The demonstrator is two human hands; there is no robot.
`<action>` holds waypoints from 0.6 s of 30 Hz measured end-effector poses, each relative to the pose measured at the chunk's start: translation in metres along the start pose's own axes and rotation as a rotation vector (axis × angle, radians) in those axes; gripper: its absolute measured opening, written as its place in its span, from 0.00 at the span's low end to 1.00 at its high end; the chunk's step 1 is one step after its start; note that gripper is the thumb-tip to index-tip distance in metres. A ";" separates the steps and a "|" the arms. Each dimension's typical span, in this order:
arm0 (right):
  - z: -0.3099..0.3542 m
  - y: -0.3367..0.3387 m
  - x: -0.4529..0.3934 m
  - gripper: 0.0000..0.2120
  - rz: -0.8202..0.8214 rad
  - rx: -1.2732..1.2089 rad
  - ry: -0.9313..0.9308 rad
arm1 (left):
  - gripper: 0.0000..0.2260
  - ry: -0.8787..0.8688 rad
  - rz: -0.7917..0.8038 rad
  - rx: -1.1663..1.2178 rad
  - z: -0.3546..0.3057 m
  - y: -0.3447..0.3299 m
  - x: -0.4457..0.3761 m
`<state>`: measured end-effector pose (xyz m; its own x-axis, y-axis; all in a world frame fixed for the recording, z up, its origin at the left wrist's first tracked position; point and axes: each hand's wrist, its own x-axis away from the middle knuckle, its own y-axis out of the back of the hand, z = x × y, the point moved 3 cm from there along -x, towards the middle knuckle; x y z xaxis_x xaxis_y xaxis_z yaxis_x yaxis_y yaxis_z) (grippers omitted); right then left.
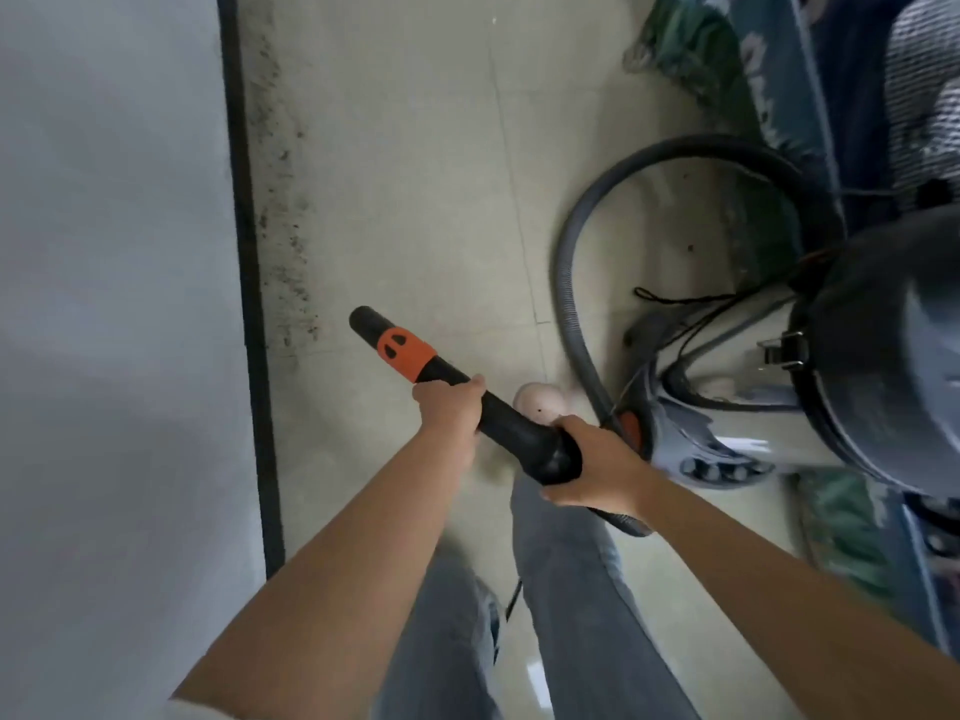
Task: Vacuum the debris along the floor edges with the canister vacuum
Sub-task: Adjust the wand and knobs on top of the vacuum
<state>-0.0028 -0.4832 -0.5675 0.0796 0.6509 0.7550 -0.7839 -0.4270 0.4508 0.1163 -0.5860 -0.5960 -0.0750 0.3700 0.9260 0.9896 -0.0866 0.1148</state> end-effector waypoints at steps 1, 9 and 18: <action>-0.008 0.004 0.016 0.24 -0.019 -0.011 -0.021 | 0.26 0.033 -0.018 0.001 0.004 -0.007 0.016; -0.094 0.055 0.111 0.31 -0.014 -0.015 -0.126 | 0.23 -0.071 -0.045 -0.217 0.037 -0.094 0.102; -0.251 0.210 0.182 0.14 -0.685 -0.122 -0.295 | 0.27 -0.390 -0.019 -0.713 0.051 -0.224 0.172</action>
<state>-0.3076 -0.2969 -0.4553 0.7214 0.5436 0.4291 -0.5615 0.0964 0.8219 -0.1125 -0.4561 -0.4811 0.0869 0.6615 0.7449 0.6627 -0.5966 0.4525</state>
